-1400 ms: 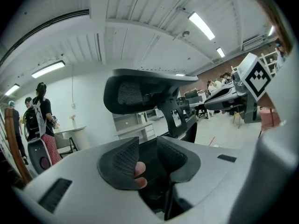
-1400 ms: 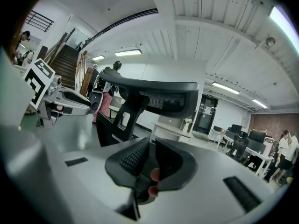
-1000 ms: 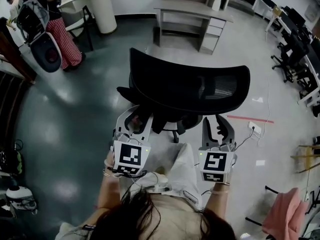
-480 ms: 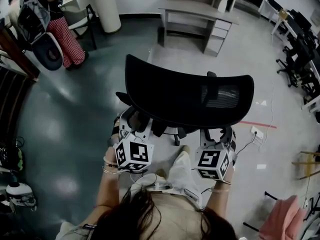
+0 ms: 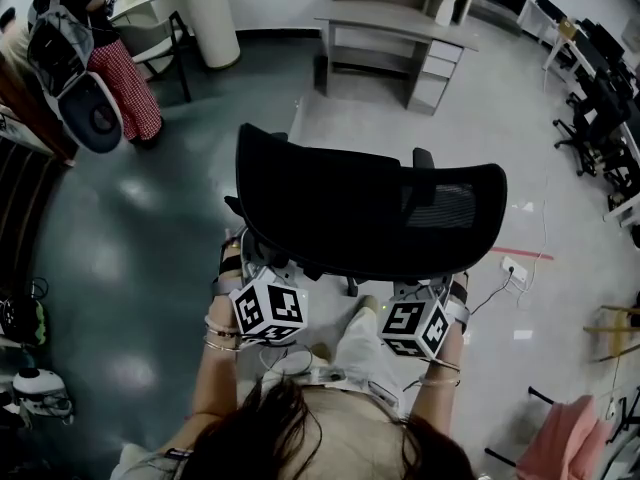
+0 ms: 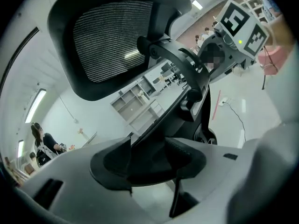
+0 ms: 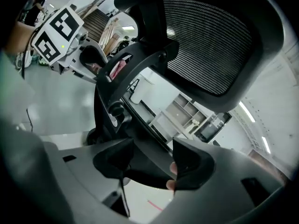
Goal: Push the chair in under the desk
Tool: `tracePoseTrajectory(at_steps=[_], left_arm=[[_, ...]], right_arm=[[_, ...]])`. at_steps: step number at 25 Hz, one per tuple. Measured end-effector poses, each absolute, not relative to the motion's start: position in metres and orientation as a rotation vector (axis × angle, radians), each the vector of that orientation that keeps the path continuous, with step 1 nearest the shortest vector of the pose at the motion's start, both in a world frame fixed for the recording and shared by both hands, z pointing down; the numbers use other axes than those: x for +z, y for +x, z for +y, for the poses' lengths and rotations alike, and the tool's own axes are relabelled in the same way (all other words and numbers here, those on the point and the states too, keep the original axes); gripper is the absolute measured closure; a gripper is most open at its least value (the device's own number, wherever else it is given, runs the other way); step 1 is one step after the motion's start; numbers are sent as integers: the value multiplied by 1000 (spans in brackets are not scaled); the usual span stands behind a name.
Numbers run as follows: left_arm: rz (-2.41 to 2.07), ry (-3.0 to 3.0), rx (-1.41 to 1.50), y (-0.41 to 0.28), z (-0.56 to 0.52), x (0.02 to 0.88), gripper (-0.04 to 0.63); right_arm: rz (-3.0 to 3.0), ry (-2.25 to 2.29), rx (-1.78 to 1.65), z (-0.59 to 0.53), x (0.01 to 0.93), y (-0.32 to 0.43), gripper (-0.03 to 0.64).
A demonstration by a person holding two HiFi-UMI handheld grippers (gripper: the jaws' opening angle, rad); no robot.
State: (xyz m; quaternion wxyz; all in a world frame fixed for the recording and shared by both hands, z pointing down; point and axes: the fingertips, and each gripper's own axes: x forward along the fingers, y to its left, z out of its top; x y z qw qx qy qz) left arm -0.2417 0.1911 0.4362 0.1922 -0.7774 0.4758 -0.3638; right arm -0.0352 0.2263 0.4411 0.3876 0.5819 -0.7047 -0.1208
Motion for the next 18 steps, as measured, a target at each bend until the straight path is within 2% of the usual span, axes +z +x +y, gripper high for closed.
tracePoseTrajectory(at_steps=[18], left_arm=[[1256,-2250,-1013,-236,158,434,376]], right_arm=[[-1778,1361,-308,190,447,-31,373]])
